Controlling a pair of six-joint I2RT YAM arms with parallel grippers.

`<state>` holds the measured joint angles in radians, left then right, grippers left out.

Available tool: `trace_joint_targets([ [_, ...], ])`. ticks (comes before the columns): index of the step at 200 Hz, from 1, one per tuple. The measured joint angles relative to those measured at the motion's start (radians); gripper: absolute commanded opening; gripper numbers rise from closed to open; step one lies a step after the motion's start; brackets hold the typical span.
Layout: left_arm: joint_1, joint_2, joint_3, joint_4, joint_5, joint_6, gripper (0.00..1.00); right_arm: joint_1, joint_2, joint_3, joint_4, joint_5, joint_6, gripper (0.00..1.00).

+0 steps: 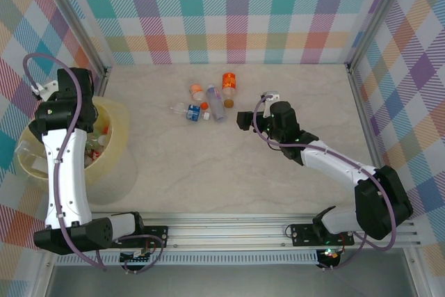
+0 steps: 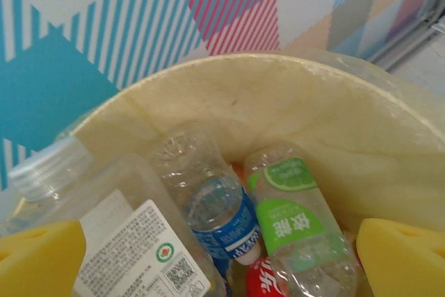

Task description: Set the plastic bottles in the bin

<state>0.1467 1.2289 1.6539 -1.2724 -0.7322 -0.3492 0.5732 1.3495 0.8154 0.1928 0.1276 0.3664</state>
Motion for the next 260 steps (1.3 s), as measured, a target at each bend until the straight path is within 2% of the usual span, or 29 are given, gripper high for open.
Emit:
trace_joint_targets([
  [29, 0.000, -0.036, -0.007, 0.003, 0.002, -0.021, 1.00, 0.000, 0.000, 0.000, 0.000, 0.003, 0.000, 1.00],
  [42, 0.000, -0.063, -0.016, 0.012, 0.037, -0.029, 1.00, 0.000, 0.000, 0.000, 0.000, 0.003, 0.000, 1.00],
  [56, 0.001, -0.087, -0.019, 0.028, 0.119, -0.033, 1.00, 0.000, 0.000, 0.000, 0.000, 0.003, 0.000, 1.00],
  [85, -0.012, -0.112, -0.052, 0.100, 0.363, -0.061, 1.00, 0.000, 0.007, 0.006, -0.003, 0.002, 0.000, 1.00],
  [102, -0.060, -0.111, -0.068, 0.148, 0.446, -0.091, 1.00, 0.000, 0.011, 0.010, -0.008, 0.002, 0.000, 1.00],
  [118, -0.143, -0.103, -0.076, 0.195, 0.486, -0.116, 1.00, 0.000, 0.011, 0.010, -0.013, 0.002, 0.000, 1.00],
  [158, -0.397, -0.010, -0.080, 0.315, 0.480, -0.184, 1.00, 0.000, 0.002, 0.008, -0.022, 0.010, 0.000, 1.00],
  [195, -0.570, 0.135, -0.116, 0.464, 0.432, -0.266, 1.00, 0.000, -0.067, -0.035, -0.022, 0.022, -0.021, 1.00],
  [222, -0.616, 0.271, -0.119, 0.553, 0.423, -0.339, 1.00, 0.000, -0.145, -0.080, -0.041, 0.037, -0.058, 1.00],
  [260, -0.618, 0.493, -0.084, 0.582, 0.362, -0.446, 1.00, 0.000, -0.272, -0.108, -0.115, 0.062, -0.109, 1.00],
])
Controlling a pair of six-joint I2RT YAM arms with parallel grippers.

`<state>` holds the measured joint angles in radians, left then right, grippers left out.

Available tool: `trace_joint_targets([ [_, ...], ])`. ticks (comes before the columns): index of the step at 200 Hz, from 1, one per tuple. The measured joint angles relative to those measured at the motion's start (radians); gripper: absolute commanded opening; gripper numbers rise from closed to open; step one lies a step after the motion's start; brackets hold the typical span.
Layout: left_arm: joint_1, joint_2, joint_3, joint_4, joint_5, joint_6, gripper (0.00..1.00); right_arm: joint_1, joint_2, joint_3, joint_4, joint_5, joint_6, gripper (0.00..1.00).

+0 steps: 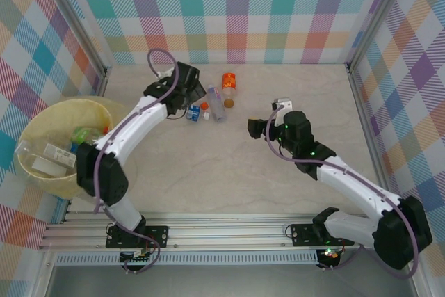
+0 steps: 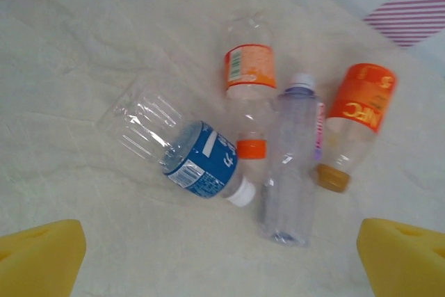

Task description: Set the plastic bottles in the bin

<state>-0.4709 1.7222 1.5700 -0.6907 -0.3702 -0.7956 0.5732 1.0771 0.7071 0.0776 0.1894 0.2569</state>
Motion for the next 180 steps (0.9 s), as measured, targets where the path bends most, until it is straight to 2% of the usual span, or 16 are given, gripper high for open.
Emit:
trace_joint_targets([
  [54, 0.002, 0.171, 0.008, 0.048, -0.087, -0.159, 1.00, 0.000, -0.166, -0.046, -0.108, 0.002, -0.015, 1.00],
  [114, 0.053, 0.272, 0.021, 0.103, -0.092, -0.271, 1.00, 0.000, -0.217, -0.062, -0.167, 0.011, -0.036, 1.00],
  [180, 0.101, 0.357, 0.020, 0.224, -0.031, -0.318, 0.85, 0.000, -0.238, -0.071, -0.196, 0.045, -0.034, 1.00],
])
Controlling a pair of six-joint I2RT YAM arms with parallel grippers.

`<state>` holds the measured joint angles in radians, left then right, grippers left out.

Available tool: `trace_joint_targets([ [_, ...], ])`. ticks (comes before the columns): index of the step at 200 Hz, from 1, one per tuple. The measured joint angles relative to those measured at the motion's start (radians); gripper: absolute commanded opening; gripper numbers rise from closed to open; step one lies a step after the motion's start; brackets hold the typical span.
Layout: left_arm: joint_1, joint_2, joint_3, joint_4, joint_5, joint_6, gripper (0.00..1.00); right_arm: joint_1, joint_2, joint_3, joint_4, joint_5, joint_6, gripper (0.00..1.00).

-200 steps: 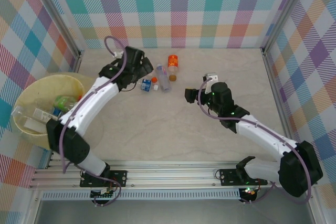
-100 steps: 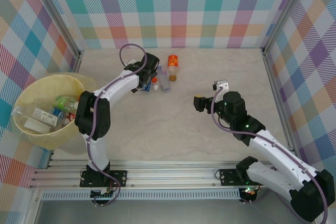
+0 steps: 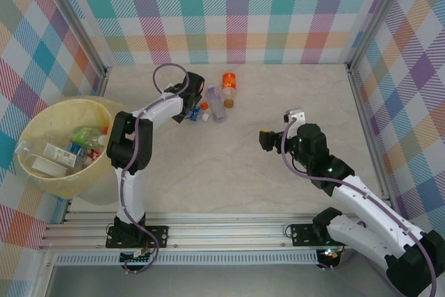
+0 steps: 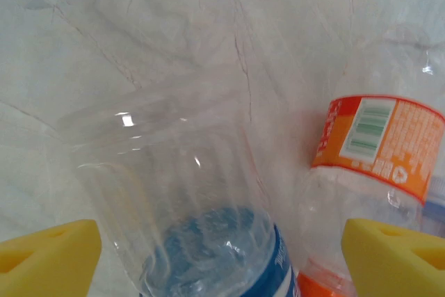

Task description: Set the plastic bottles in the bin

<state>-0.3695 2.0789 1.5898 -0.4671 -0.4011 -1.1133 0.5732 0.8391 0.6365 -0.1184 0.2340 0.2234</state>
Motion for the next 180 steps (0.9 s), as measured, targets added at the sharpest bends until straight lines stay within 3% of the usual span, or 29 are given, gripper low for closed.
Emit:
trace_joint_targets([
  [53, 0.006, 0.073, 0.000, 0.071, 0.032, 0.001, 0.85, 0.000, -0.053, -0.021, -0.019, 0.055, 0.003, 1.00],
  [88, 0.006, 0.098, 0.000, 0.105, 0.059, 0.016, 0.69, 0.000, -0.064, -0.025, -0.021, 0.072, 0.005, 1.00],
  [118, 0.006, 0.097, -0.011, 0.138, 0.063, 0.055, 0.63, 0.000, -0.064, -0.031, -0.023, 0.074, 0.009, 1.00],
  [180, 0.005, -0.027, -0.115, 0.182, 0.079, 0.159, 0.61, 0.000, -0.064, -0.053, 0.008, 0.050, 0.024, 1.00],
])
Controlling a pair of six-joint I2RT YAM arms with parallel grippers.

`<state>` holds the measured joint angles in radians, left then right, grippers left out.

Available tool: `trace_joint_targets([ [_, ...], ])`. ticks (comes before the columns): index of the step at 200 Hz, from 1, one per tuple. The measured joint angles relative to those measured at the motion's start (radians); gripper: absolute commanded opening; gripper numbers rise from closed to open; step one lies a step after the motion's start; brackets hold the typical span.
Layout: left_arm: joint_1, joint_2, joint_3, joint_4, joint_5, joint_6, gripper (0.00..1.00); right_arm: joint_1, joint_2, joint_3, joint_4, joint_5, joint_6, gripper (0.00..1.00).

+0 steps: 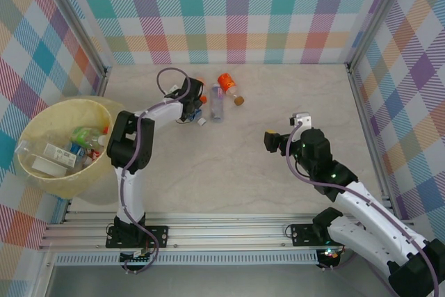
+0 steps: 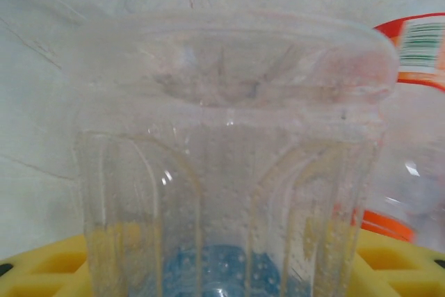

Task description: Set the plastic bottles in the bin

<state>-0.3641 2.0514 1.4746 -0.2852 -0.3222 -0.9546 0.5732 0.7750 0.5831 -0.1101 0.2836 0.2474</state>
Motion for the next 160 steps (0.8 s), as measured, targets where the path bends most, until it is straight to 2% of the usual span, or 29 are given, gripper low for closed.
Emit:
trace_joint_targets([
  [47, -0.009, -0.225, -0.044, -0.011, 0.027, 0.095, 0.59, 0.000, 0.023, -0.028, 0.079, -0.061, 0.000, 1.00],
  [104, -0.022, -0.488, -0.051, -0.105, 0.061, 0.257, 0.55, 0.000, 0.101, -0.028, 0.174, -0.103, 0.022, 1.00],
  [160, -0.021, -0.738, -0.056, -0.204, 0.049, 0.379, 0.54, 0.000, 0.168, -0.028, 0.283, -0.111, 0.055, 1.00],
])
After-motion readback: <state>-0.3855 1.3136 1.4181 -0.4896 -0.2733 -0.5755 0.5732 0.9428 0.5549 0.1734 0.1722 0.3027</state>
